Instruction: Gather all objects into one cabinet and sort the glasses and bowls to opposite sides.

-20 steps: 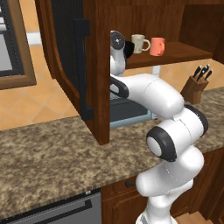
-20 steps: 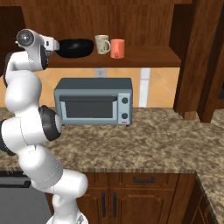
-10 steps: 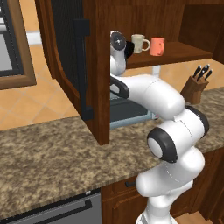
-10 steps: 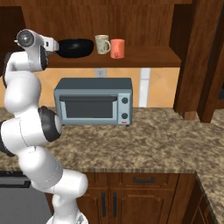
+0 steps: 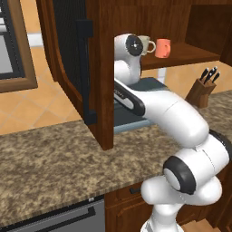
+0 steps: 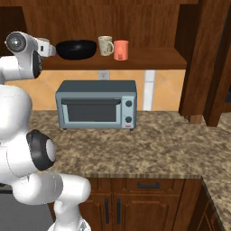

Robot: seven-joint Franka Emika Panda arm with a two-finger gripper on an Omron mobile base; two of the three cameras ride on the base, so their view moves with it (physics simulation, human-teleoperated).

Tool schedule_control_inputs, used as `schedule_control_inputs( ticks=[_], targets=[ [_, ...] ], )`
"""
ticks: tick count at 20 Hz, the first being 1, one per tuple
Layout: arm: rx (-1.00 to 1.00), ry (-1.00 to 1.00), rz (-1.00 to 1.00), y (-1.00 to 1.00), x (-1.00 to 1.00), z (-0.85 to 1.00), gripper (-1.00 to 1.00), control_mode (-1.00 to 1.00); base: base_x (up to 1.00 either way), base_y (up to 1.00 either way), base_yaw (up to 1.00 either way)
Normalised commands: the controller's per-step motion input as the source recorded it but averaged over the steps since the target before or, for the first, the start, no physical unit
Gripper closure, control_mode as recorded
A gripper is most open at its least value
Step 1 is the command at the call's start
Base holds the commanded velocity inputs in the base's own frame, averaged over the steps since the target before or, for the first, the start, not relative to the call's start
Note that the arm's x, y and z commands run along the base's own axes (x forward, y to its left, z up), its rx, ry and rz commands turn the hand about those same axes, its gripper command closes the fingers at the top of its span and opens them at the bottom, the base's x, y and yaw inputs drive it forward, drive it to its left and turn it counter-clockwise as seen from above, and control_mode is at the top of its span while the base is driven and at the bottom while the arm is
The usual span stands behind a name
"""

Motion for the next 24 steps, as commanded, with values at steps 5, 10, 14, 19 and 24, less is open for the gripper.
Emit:
schedule_control_inputs(
  ticks=[5, 10, 14, 19, 24],
  targets=[
    [0.01, -0.02, 0.0, -0.54, -1.0, 0.2, 1.0, -1.0, 0.0, 0.0, 0.0],
    [0.01, -0.02, 0.0, -0.51, -0.9, 0.47, 1.0, -1.0, 0.0, 0.0, 0.0],
    [0.04, -0.01, 0.0, -0.51, -0.87, 0.51, 1.0, -1.0, 0.0, 0.0, 0.0],
    [0.0, 0.0, -0.02, -0.82, -0.48, 0.09, 1.0, -1.0, 0.0, 0.0, 0.0],
    [-0.01, 0.01, -0.17, -0.87, -0.05, -0.01, 1.0, -1.0, 0.0, 0.0, 0.0]
  ],
)
